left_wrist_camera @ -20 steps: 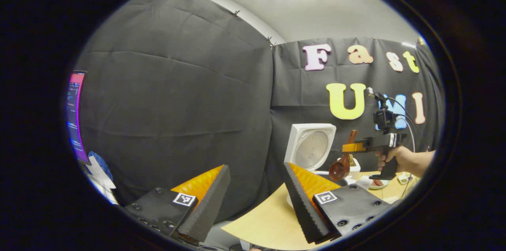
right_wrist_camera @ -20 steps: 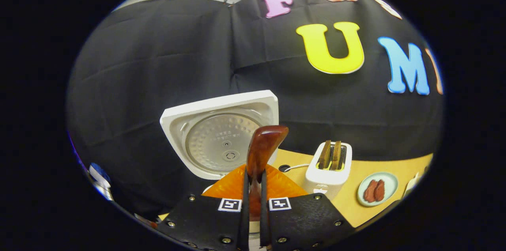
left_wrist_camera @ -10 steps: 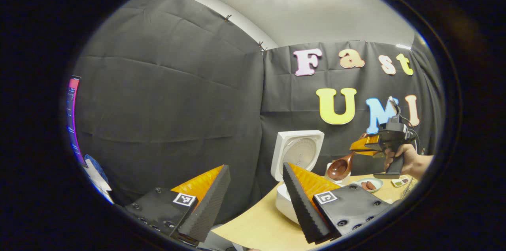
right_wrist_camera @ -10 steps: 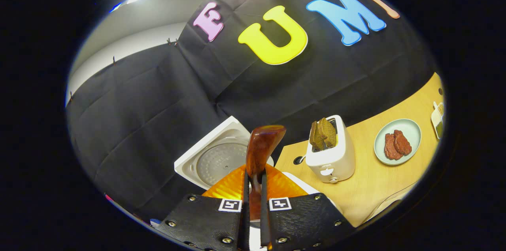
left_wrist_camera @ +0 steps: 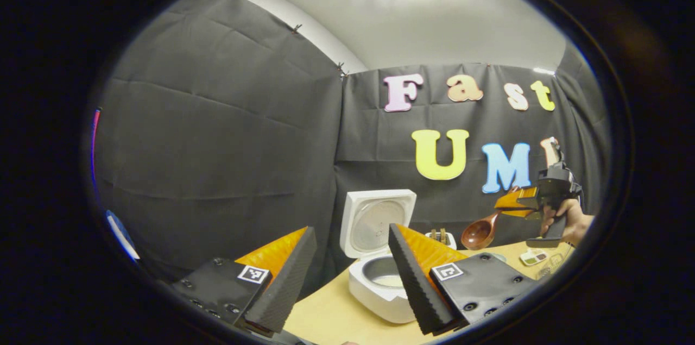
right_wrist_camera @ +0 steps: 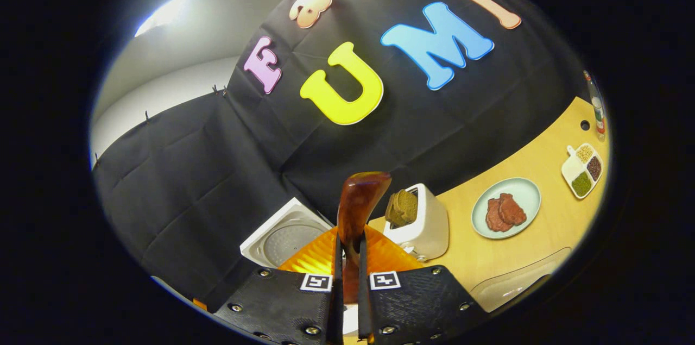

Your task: Close the left gripper, press the button to open the rice cooker; take a wooden spoon from the chopstick holder with the right hand, scoop a spoonful of rice and pour it into the rice cooker, then put the wooden spoon back into the chopstick holder.

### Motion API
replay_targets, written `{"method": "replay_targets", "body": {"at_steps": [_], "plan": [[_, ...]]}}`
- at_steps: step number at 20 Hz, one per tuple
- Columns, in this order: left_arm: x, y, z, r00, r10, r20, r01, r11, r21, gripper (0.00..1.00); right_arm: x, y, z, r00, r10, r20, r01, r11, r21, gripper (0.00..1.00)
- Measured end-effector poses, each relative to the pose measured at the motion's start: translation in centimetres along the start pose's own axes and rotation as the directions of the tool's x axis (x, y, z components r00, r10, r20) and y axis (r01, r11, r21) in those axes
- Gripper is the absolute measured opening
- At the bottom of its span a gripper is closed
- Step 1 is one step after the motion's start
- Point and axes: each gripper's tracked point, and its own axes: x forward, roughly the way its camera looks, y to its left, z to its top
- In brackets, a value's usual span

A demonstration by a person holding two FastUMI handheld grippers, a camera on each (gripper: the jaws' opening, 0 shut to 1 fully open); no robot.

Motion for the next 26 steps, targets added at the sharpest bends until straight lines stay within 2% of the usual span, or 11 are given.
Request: {"method": "replay_targets", "body": {"at_steps": [1,5,6,9,13,15,16,17,18,19,26], "plan": [[0.1,-0.6,0.2,1.0,-0.008,0.003,0.008,1.0,0.0,0.93,-0.6,-0.8,0.7,1.0,-0.012,0.013,0.012,1.0,-0.002,0.11],[0.6,-3.5,0.7,0.999,-0.041,0.01,0.041,0.999,-0.003,0.9,-3.6,-4.3,3.2,0.996,-0.069,0.06,0.071,0.997,-0.025,0.11],[0.6,-4.1,0.8,0.999,-0.049,0.012,0.049,0.999,-0.003,0.96,-4.3,-5.2,3.9,0.994,-0.083,0.071,0.085,0.996,-0.031,0.11],[0.9,-6.5,1.2,0.997,-0.076,0.017,0.076,0.997,-0.002,0.96,-7.4,-7.0,6.2,0.987,-0.121,0.102,0.123,0.992,-0.016,0.11],[1.2,-9.8,1.7,0.994,-0.11,0.023,0.11,0.994,0.004,0.9,-10.3,-10.8,8.4,0.975,-0.17,0.142,0.169,0.985,0.024,0.11],[1.4,-11.4,2.0,0.992,-0.124,0.031,0.124,0.992,0.003,0.93,-11.9,-12.8,9.2,0.965,-0.205,0.162,0.202,0.979,0.037,0.11],[1.3,-12.3,2.0,0.991,-0.133,0.033,0.133,0.991,0.003,0.89,-12.6,-13.7,9.6,0.96,-0.221,0.17,0.217,0.975,0.043,0.11],[1.3,-13.1,2.2,0.989,-0.145,0.034,0.145,0.989,0.003,0.96,-13.6,-14.6,10.1,0.955,-0.237,0.181,0.233,0.971,0.047,0.11],[1.3,-13.9,2.2,0.987,-0.154,0.034,0.154,0.988,0.004,0.96,-14.4,-15.6,10.4,0.948,-0.254,0.191,0.249,0.967,0.05,0.11],[1.3,-14.6,2.3,0.986,-0.162,0.033,0.162,0.987,0.005,0.89,-15.2,-16.5,10.6,0.941,-0.272,0.2,0.268,0.962,0.048,0.11],[0.7,-18.9,2.4,0.977,-0.212,0.03,0.212,0.977,0.009,0.93,-20.5,-22.6,11.2,0.892,-0.388,0.232,0.394,0.919,0.022,0.11]]}}
